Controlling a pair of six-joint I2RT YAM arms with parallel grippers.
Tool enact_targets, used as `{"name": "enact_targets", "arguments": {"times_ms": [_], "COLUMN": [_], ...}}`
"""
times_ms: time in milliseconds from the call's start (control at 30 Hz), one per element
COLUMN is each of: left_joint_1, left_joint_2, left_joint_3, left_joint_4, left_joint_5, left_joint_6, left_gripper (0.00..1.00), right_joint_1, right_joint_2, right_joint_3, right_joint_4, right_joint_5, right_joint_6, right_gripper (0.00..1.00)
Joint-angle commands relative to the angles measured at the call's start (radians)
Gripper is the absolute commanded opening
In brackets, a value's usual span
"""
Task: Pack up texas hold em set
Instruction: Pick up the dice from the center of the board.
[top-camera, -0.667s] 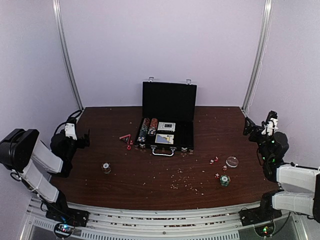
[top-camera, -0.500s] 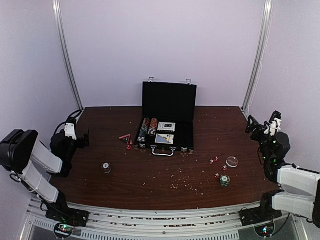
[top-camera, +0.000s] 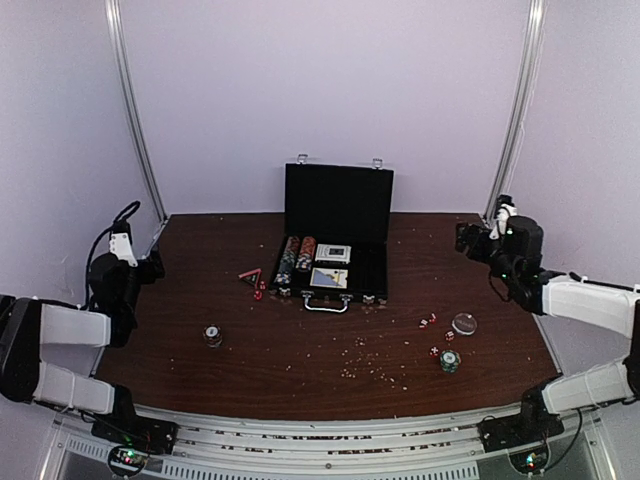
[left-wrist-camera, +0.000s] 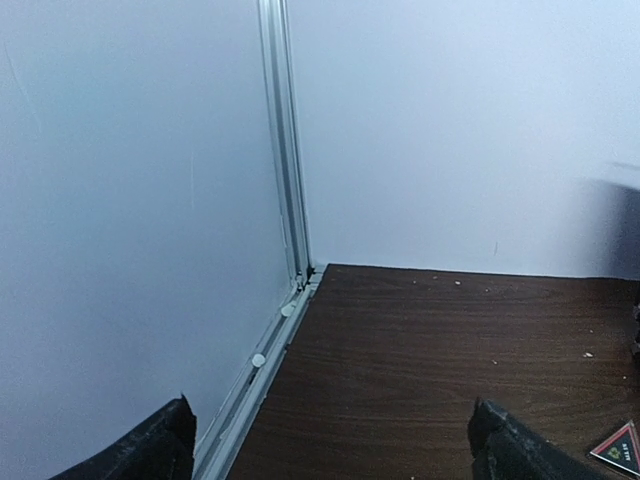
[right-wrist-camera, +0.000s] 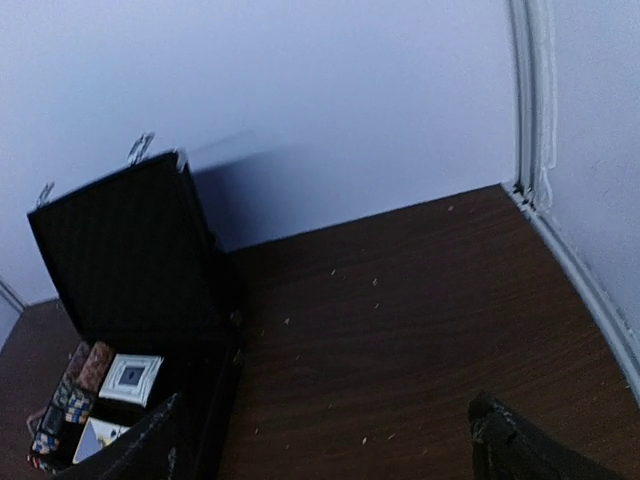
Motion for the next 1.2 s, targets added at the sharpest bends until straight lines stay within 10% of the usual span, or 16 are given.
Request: {"name": "enact_targets", "arguments": {"times_ms": [0,433,1167], "left_joint_1": [-0.001,-0.001,-0.001], "left_joint_2": [-0.039,0.006,-0.031], "left_joint_3": [0.009,0.067,0.045], "left_joint_4": [-0.055,-0.176,-0.188], "left_joint_5": [-0.020,-0.030,-0.061], "left_joint_6": [-0.050,-0.057,-0.076], "left_gripper": [0.98,0.98,0.98], "right_joint_1": [0.198,0.308,0.347], "right_joint_2": [0.077,0.046,0.254], "right_joint_3": [0.107,0.087,0.090], "right_joint_4": [-0.398,-0.643,-0.544], "right_joint_5": [0.184,0.123,0.101], "right_joint_6": [-0.046,0.150,0.289], "right_gripper": [0.95,0.74,0.41]}}
